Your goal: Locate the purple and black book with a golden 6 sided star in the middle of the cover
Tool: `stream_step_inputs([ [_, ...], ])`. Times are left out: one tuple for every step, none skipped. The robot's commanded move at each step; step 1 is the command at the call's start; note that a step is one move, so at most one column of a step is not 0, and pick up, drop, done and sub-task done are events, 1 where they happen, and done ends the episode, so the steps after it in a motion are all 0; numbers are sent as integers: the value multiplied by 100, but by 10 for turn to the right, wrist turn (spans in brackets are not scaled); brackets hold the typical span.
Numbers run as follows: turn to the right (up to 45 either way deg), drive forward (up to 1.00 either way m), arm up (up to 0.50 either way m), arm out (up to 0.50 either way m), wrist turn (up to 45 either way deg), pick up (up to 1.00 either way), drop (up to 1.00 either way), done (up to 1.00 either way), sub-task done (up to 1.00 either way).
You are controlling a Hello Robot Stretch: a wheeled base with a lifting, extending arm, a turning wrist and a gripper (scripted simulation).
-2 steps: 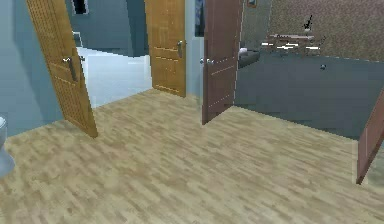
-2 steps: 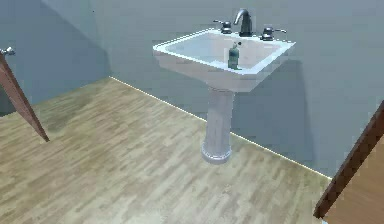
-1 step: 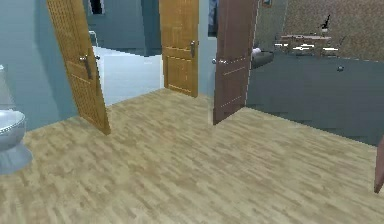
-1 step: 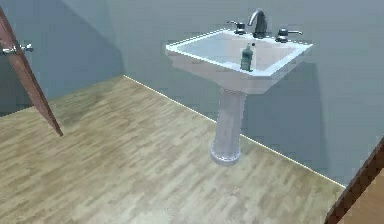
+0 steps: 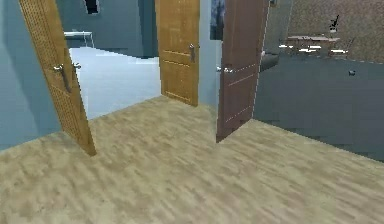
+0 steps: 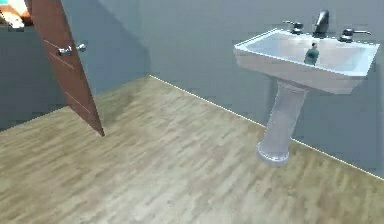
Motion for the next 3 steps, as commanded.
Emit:
stream_step_inputs([
  [-90,0,0,0,0,0,0,0,0],
  [0,100,0,0,0,0,0,0,0],
  [-30,0,0,0,0,0,0,0,0],
])
